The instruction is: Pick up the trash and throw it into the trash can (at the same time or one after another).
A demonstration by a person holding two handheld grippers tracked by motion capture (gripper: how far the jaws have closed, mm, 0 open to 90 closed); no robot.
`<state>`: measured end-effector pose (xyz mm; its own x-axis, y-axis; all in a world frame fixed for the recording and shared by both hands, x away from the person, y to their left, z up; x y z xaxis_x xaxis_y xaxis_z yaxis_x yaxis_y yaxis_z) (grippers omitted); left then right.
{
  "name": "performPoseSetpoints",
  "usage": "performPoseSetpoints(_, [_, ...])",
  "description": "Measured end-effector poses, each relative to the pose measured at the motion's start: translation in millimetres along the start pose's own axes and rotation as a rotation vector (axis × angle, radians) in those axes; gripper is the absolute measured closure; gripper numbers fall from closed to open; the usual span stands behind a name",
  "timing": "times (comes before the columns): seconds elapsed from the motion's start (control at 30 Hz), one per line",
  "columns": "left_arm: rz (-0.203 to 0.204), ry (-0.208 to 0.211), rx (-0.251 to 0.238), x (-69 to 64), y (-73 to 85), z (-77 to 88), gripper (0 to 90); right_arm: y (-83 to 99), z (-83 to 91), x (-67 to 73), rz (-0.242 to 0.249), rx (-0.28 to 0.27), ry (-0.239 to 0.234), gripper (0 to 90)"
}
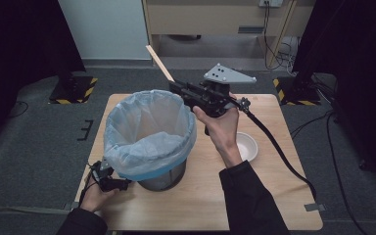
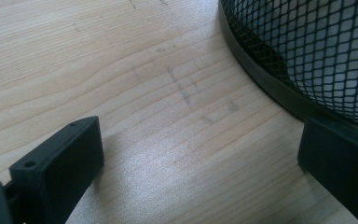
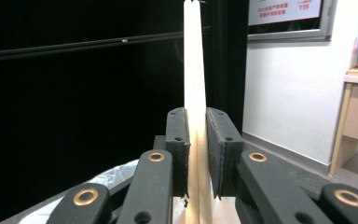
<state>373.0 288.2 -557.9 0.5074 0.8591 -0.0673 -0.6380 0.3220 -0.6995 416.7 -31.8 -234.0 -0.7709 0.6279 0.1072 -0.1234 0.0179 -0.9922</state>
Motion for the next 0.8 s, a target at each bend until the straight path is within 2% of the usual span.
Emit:
performPoseSetpoints(0.27, [0.0,0.0,0.0,0.0,0.0,0.0,0.0,3.6,-12.8,9.2,0.002,0.017,-0.022,80.0])
performPoseSetpoints(0.8, [0.0,0.0,0.001,0.0,0.0,0.1,0.0,30.0,-40.5,10.8,0.02,0.133,-0.011,79.9])
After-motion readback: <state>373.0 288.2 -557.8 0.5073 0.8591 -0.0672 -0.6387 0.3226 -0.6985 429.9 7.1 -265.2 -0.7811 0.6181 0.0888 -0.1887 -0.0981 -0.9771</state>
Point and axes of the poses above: each handheld gripper's, and its own axes: z roughly backward along the jaws, y roughly out of its underside, x roughly to its left, the point moved 3 cm from there along -z, roughly forward along the jaws, and after that the axes turned 5 degrees about y, right-handed, at the moved point
